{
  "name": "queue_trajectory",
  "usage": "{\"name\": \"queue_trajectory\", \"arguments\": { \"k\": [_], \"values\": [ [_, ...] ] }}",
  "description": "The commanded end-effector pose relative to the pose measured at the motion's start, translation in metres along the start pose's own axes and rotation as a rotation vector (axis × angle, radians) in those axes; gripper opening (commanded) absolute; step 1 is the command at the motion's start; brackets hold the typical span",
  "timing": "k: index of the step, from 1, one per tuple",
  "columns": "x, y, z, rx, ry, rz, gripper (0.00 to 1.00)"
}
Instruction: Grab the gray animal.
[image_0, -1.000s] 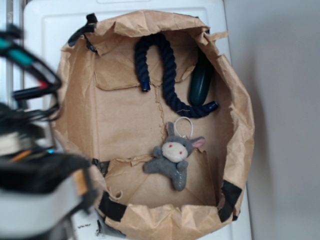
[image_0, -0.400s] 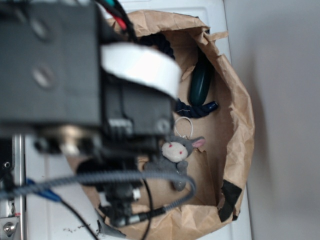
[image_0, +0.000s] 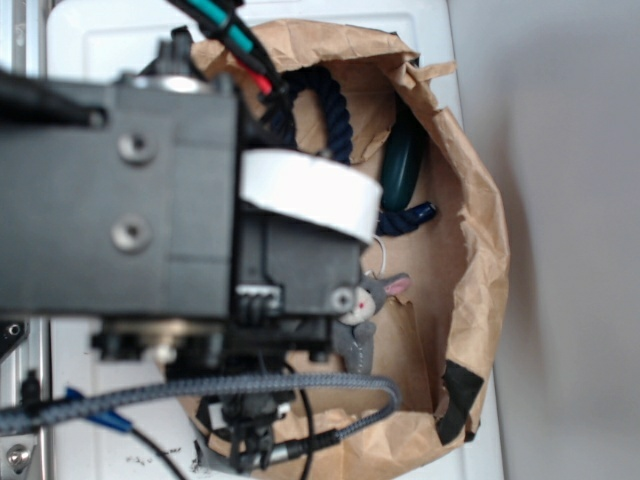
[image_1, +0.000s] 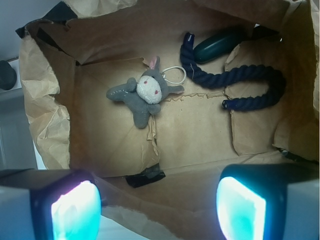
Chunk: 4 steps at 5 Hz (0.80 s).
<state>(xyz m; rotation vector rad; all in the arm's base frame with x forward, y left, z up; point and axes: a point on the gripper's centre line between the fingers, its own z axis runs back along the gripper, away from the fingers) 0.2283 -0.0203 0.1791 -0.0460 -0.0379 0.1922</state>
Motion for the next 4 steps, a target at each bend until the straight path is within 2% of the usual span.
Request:
{"name": "queue_trajectory", "arguments": {
  "k": [1,2,3,4],
  "values": [
    [0.032,0.006,-0.005,-0.017,-0.066,0.139,1.0],
    [0.054,0.003,-0.024,-0.006,-0.129,0.271,1.0],
    [0.066,0.01,-0.03,-0.041,-0.127,0.298,1.0],
    [0.056,0.018,-0.036,-0.099,-0.191,0.39,1.0]
  ]
}}
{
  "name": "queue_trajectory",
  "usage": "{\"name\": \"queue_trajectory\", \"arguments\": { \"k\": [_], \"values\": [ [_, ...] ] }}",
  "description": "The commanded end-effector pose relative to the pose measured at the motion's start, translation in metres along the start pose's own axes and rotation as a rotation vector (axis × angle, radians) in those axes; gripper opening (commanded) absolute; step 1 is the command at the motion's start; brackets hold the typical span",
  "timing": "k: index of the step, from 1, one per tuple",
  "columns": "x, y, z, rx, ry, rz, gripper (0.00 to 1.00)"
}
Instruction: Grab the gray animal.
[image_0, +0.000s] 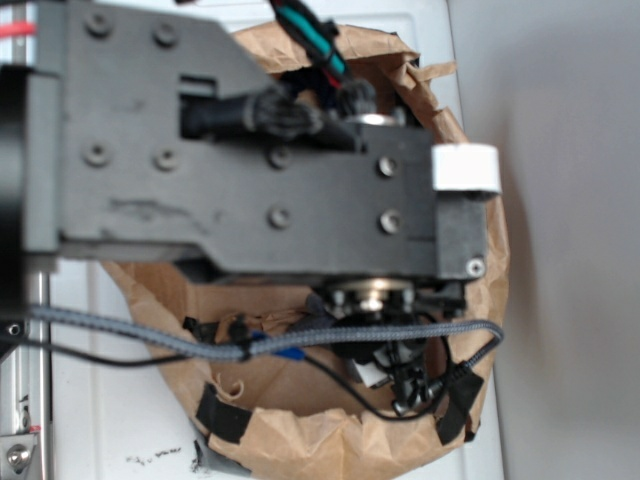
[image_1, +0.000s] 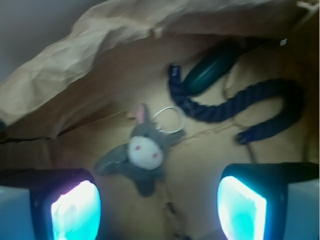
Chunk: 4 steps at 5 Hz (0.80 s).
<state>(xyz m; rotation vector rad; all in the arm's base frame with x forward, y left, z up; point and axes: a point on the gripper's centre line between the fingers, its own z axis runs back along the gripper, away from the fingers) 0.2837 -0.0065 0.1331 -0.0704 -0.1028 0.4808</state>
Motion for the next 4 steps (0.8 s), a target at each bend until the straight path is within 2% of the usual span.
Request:
{"name": "queue_trajectory", "arguments": {
  "k": [1,2,3,4],
  "values": [
    [0.001,0.014,-0.012,-0.029,-0.133,0.183,1.0],
    [-0.01,0.018,-0.031,-0.019,-0.164,0.195,1.0],
    [-0.017,0.017,-0.039,-0.016,-0.15,0.184,1.0],
    [-0.022,0.007,-0.049,-0.017,-0.146,0.177,1.0]
  ]
}}
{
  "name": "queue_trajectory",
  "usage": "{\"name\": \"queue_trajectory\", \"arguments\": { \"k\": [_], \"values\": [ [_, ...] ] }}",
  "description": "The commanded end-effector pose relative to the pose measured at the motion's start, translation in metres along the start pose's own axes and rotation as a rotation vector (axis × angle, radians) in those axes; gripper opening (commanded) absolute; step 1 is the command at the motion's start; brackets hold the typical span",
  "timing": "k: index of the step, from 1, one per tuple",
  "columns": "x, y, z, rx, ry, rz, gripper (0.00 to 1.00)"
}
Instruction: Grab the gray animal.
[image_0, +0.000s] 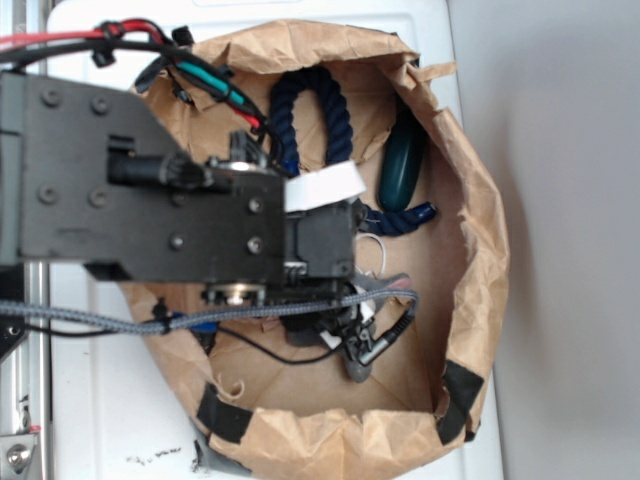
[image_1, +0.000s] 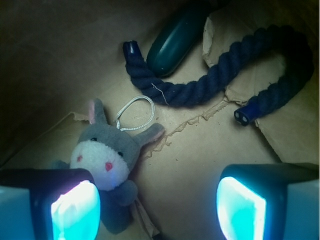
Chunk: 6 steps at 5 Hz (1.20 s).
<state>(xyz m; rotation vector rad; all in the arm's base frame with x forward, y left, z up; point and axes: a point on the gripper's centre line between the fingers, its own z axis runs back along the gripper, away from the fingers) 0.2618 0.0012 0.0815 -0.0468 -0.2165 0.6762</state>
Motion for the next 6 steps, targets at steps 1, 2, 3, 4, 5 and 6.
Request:
{"name": "queue_trajectory", "arguments": {
  "k": [1,2,3,4,5,6],
  "values": [
    [0.001,-0.035,-0.004,-0.013,0.013,0.056,1.0],
    [-0.002,-0.043,-0.013,0.009,-0.021,0.071,1.0],
    [-0.017,-0.032,-0.035,0.112,-0.064,0.1,1.0],
    [-0.026,-0.03,-0.057,0.206,-0.116,0.23,1.0],
    [-0.014,-0.045,-0.073,0.181,-0.19,0.264,0.0],
    [-0.007,-0.052,-0.063,0.155,-0.172,0.242,0.0]
  ]
}}
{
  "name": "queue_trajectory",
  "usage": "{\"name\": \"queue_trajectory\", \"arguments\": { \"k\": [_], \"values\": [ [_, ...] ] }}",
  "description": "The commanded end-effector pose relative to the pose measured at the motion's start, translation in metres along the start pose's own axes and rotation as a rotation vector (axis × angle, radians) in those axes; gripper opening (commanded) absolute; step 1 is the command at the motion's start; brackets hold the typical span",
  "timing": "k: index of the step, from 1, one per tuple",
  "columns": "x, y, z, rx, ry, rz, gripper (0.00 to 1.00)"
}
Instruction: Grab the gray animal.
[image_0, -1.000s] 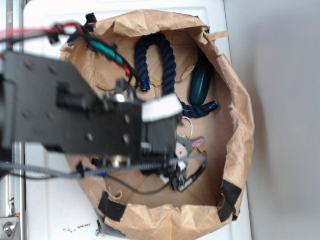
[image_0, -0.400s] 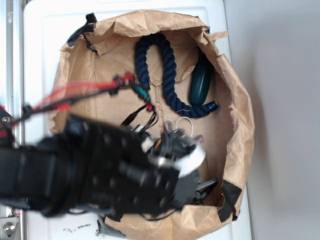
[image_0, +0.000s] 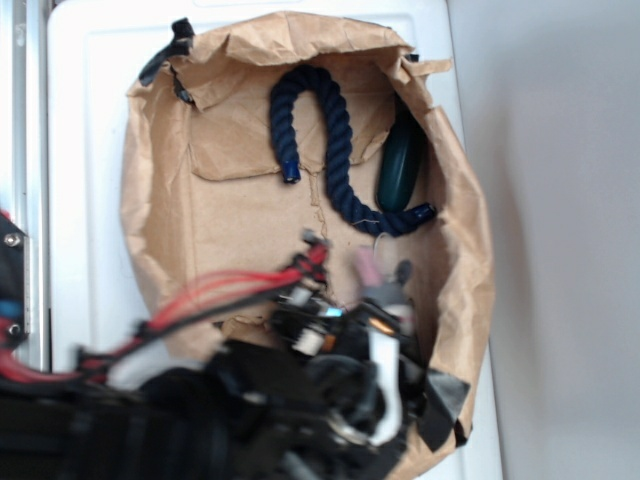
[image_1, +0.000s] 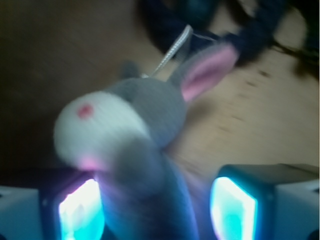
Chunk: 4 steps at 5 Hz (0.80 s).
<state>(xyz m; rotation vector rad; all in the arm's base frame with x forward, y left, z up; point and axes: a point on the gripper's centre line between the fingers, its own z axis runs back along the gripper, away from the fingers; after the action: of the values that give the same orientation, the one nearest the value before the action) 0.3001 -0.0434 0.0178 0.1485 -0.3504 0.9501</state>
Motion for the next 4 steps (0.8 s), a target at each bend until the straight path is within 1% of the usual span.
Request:
{"name": "queue_trajectory", "arguments": {
  "k": [1,2,3,4],
  "values": [
    [0.012,0.002,0.02,-0.035,0.064,-0.028,0.0],
    [0.028,0.008,0.044,-0.071,0.133,-0.031,0.0],
    [0.052,0.02,0.068,-0.051,0.222,-0.057,0.0],
    [0.072,0.034,0.091,-0.042,0.286,-0.096,0.0]
  ]
}}
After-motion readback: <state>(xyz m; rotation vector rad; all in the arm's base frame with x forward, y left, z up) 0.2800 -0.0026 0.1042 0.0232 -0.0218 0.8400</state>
